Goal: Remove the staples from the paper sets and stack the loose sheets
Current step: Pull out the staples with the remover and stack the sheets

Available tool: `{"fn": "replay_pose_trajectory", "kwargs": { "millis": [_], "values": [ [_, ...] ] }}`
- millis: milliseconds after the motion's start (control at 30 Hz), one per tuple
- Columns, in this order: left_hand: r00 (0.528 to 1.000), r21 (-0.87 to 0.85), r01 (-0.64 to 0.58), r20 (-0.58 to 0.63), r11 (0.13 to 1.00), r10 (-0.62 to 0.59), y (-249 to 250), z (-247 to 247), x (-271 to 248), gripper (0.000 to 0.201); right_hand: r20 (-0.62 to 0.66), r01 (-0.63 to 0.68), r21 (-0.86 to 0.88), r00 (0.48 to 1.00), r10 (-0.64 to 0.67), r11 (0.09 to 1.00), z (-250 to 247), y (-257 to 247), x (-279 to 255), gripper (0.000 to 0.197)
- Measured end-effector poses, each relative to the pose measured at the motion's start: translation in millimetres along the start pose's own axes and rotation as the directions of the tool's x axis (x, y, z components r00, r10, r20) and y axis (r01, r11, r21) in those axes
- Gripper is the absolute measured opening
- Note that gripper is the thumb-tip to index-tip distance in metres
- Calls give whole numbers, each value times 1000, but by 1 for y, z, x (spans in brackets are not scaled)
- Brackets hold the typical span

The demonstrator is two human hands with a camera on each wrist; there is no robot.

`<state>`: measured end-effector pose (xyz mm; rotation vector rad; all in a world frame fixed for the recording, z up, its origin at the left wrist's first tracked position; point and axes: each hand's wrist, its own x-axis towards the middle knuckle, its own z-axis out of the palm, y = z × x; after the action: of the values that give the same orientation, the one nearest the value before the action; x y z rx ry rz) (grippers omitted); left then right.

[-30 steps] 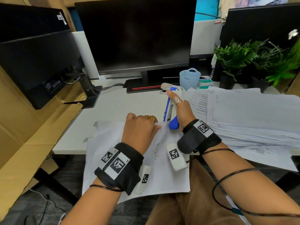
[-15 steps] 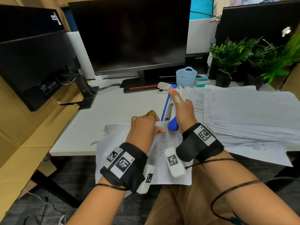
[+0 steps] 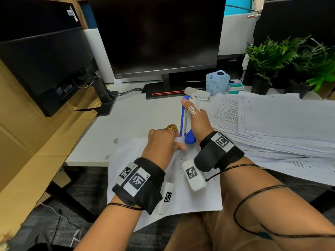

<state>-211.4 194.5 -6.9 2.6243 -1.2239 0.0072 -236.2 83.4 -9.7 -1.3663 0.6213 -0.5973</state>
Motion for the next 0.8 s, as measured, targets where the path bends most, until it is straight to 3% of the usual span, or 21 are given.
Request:
{"fn": "replay_pose_trajectory", "kwargs": {
  "millis": [67, 100, 200, 267, 367, 433, 600, 700, 800],
  "values": [
    [1000, -18, 26, -13, 999, -26, -8, 1, 0, 37, 29, -64, -44, 997, 66, 997, 5, 2, 16, 87],
    [999, -38, 37, -29, 999, -38, -14, 2, -1, 35, 38, -105, -61, 994, 107, 993, 4, 1, 27, 82],
    [997, -35, 56, -57, 998, -58, -31, 5, -4, 29, 61, -198, -100, 977, 204, 975, -3, -5, 54, 43],
    [997, 16, 52, -66, 999, -51, -40, 7, -4, 28, 84, -251, -266, 956, 282, 931, -6, -2, 70, 32],
    [997, 87, 41, -73, 995, -34, -49, 9, -4, 31, 89, -168, -651, 952, 294, 740, -5, -3, 79, 26],
    [997, 138, 34, -74, 990, -24, -54, 11, -4, 34, 46, -112, -812, 966, 254, 572, -2, -1, 81, 47],
    [996, 212, 30, -87, 977, -12, -61, 17, -5, 36, 77, -5, -947, 967, 242, 323, 3, 8, 91, 58],
    [994, 222, 27, -111, 975, -3, -64, 18, -5, 36, 155, 86, -969, 941, 300, 230, 5, -1, 88, 62],
    [987, 167, 18, -163, 986, 9, -69, 16, -7, 33, 311, 250, -929, 927, 210, 273, 1, -23, 69, 52]
  ]
}}
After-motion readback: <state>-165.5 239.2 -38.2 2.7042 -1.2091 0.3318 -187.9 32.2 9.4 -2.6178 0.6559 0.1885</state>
